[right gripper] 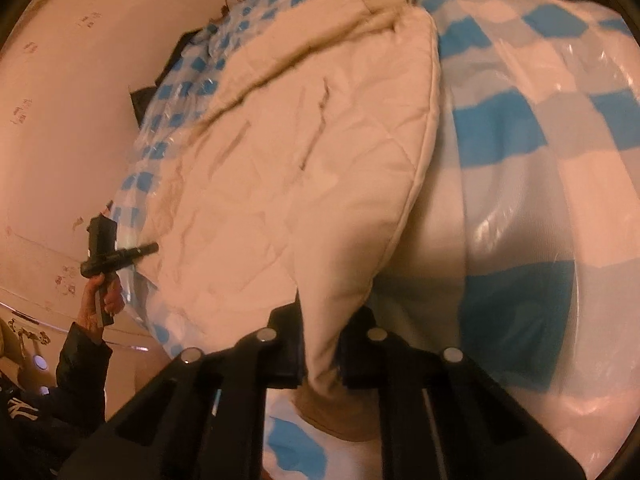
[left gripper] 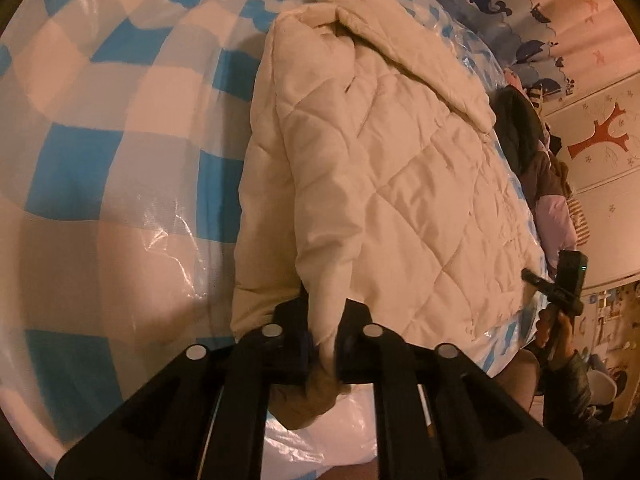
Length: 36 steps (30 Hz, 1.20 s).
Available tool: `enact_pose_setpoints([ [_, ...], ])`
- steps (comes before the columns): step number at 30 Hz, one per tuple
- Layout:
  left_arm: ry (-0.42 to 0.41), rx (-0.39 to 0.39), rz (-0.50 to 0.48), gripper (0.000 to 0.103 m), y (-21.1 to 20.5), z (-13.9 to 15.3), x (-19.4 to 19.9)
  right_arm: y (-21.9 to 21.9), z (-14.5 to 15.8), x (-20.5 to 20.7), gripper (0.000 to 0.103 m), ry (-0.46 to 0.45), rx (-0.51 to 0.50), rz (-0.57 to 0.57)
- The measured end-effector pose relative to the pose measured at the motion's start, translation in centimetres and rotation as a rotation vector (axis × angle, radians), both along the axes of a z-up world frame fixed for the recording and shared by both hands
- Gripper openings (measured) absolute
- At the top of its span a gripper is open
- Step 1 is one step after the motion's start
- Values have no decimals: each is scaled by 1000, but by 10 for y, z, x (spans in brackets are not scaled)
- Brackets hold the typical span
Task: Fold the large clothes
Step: 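Grasp the jacket hem with the left tool while the right tool grasps beside it, then lift the held hem with both tools and fold it toward the collar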
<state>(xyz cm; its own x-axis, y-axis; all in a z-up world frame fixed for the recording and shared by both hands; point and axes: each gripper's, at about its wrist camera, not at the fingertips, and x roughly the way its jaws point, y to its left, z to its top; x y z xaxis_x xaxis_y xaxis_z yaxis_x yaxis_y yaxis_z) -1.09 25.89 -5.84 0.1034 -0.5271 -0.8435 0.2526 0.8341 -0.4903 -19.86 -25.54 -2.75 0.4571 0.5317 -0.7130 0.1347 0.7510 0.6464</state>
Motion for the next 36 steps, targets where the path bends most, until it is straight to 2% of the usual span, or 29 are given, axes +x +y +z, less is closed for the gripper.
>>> enact_pose_setpoints([
  [4, -24, -83, 5, 5, 1, 32, -8, 3, 28, -1, 11, -82, 41, -20],
  [8, -47, -150, -33, 5, 3, 70, -27, 5, 54, -10, 11, -135, 83, 4],
  [11, -48, -139, -84, 6, 7, 81, -45, 5, 59, -24, 11, -128, 94, 50],
  [13, -24, -104, -89, 8, 15, 70, -50, 5, 50, -29, 11, -92, 76, 78],
  [16, 45, -70, -43, 14, 35, 32, -47, 0, 17, -33, 14, 8, 65, 85],
  [18, 73, -95, 7, 22, 47, 15, -42, -8, -3, -35, 22, 59, 83, 65],
  [19, 77, -112, 34, 32, 54, 8, -40, -10, -10, -36, 23, 76, 91, 53],
  [20, 72, -112, 52, 42, 59, 5, -39, -12, -14, -38, 31, 88, 87, 51],
  [22, 55, -119, 100, 57, 71, 1, -36, -11, -19, -39, 38, 96, 103, 59],
  [25, 48, -163, 142, 63, 85, -1, -33, -9, -18, -44, 53, 79, 136, 76],
  [26, 51, -174, 143, 68, 86, -4, -31, -4, -18, -42, 58, 76, 143, 93],
  [30, 98, -161, 59, 73, 62, -19, -31, 7, -17, -36, 61, 82, 148, 125],
  [31, 102, -140, 31, 77, 56, -24, -34, 8, -17, -35, 61, 78, 151, 128],
  [32, 104, -102, 1, 78, 47, -27, -37, 10, -15, -34, 56, 75, 146, 132],
  [33, 103, -76, -23, 78, 42, -28, -41, 12, -15, -34, 37, 77, 130, 137],
  [35, 93, -63, -34, 76, 39, -30, -43, 10, -16, -37, 21, 79, 127, 122],
  [36, 92, -56, -28, 69, 38, -31, -43, 10, -15, -38, 17, 72, 124, 120],
])
